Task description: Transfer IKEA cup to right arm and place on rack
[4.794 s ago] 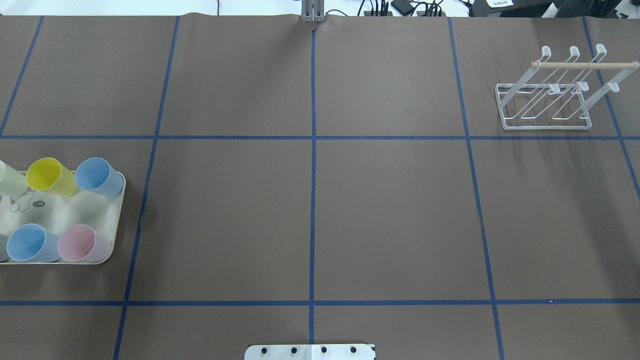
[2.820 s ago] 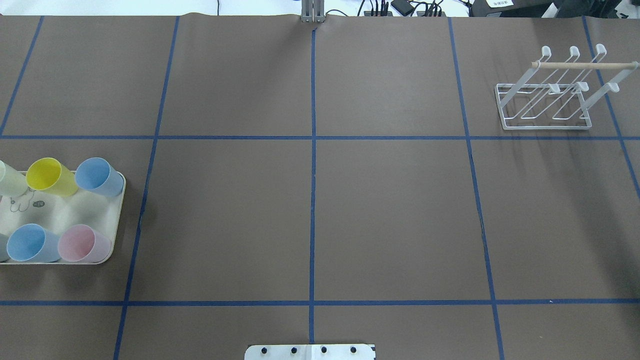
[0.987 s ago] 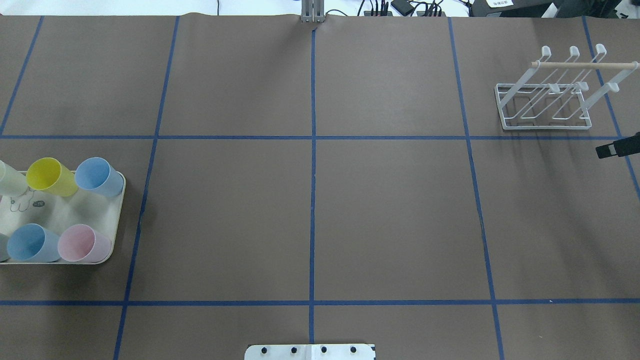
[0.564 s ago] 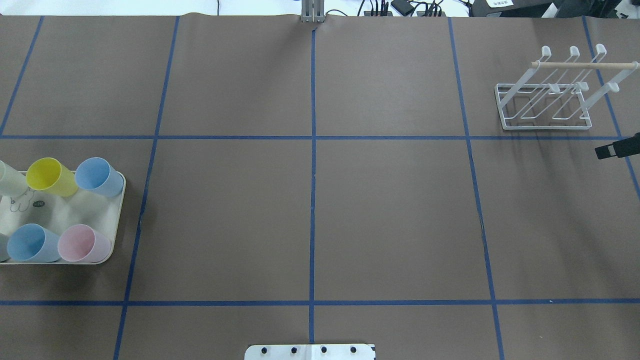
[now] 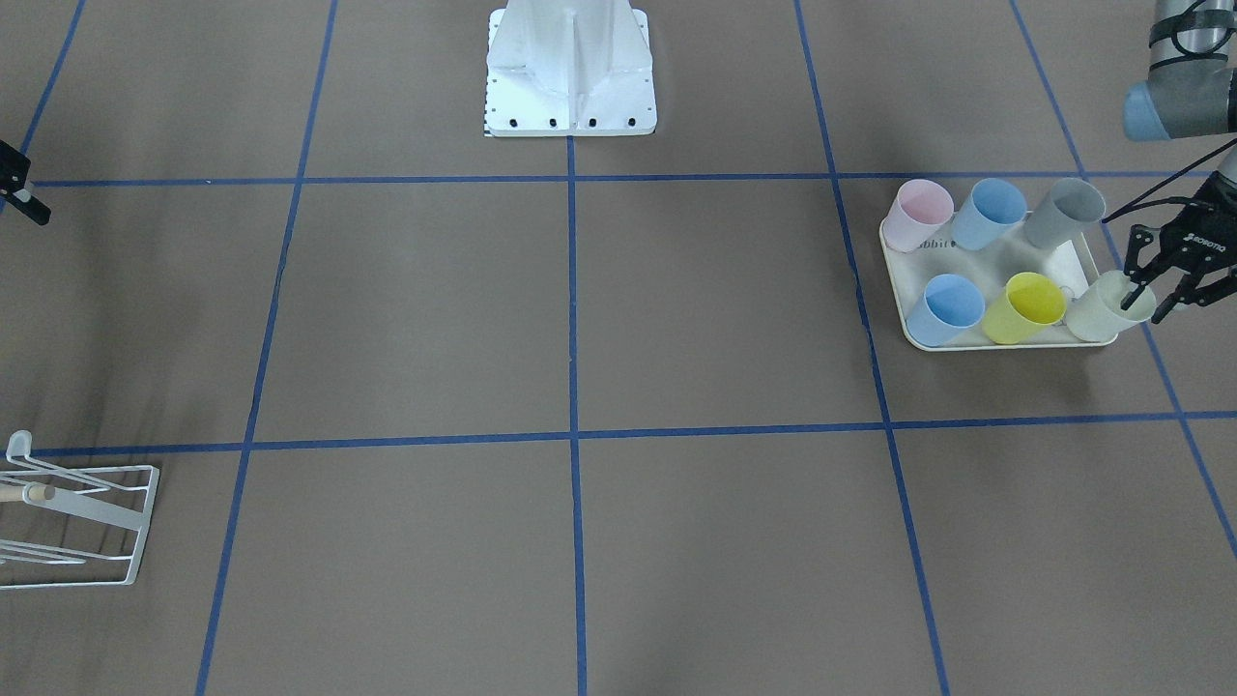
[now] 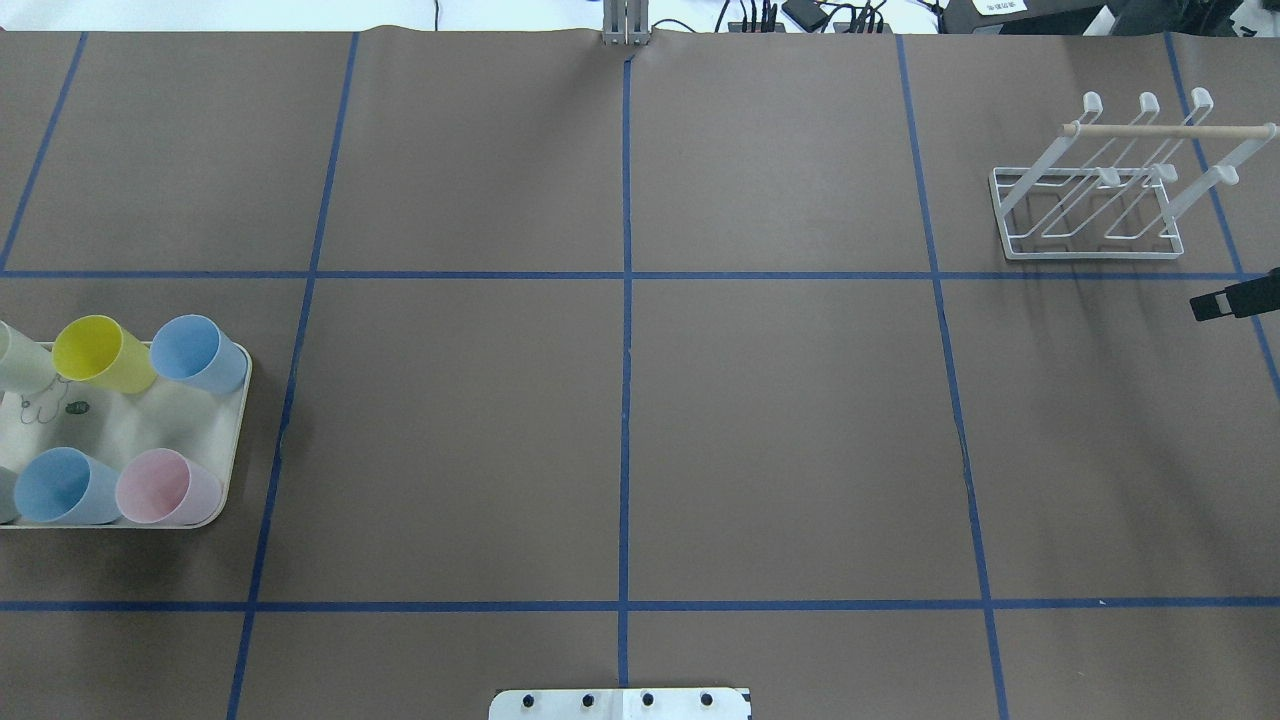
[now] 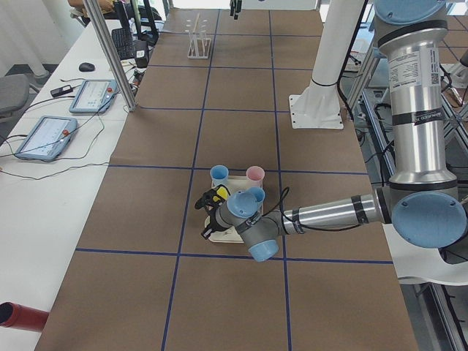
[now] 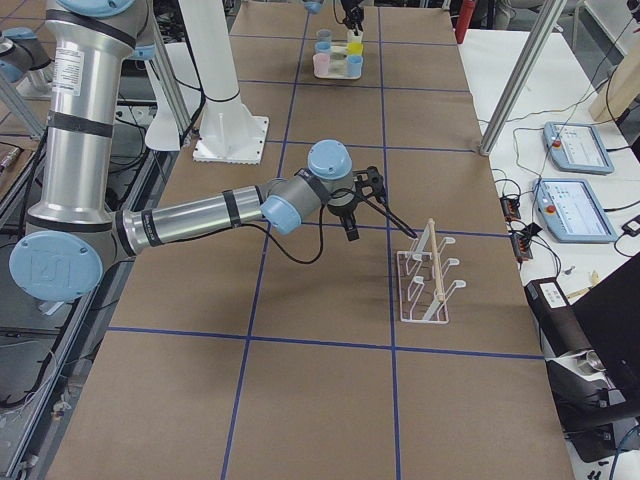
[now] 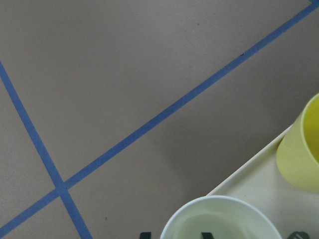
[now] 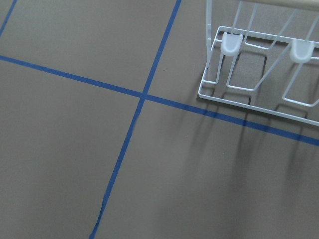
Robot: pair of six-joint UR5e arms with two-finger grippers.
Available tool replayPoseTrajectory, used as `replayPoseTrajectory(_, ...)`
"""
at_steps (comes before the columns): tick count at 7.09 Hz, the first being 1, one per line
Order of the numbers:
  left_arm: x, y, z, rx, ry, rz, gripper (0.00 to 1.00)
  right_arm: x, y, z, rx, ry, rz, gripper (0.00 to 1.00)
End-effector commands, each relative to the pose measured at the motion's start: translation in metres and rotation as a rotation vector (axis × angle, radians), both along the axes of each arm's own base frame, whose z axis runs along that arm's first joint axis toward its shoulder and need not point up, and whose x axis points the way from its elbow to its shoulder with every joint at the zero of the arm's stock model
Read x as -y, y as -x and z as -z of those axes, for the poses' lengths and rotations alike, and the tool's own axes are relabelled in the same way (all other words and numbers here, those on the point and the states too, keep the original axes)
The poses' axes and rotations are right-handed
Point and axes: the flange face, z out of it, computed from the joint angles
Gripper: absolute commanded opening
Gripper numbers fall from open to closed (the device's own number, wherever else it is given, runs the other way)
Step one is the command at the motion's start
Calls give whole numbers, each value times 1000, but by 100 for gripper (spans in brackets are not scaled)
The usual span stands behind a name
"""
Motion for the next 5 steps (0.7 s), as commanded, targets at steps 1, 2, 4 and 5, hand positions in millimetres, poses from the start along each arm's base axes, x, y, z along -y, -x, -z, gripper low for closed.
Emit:
replayPoseTrajectory(1, 0, -1, 0, -3, -2, -4, 30, 0, 0, 0, 0, 1, 0, 100)
replayPoseTrajectory(2, 0, -1, 0, -2, -5, -5, 10, 0, 0, 0, 0, 1, 0, 100)
replayPoseTrajectory(4, 0, -1, 3, -7, -20, -8, 0, 1, 0, 1, 2, -7, 0, 100)
replayPoseTrajectory(5, 2, -1, 9, -14, -33, -10, 0, 1, 0, 1, 2, -7, 0, 100)
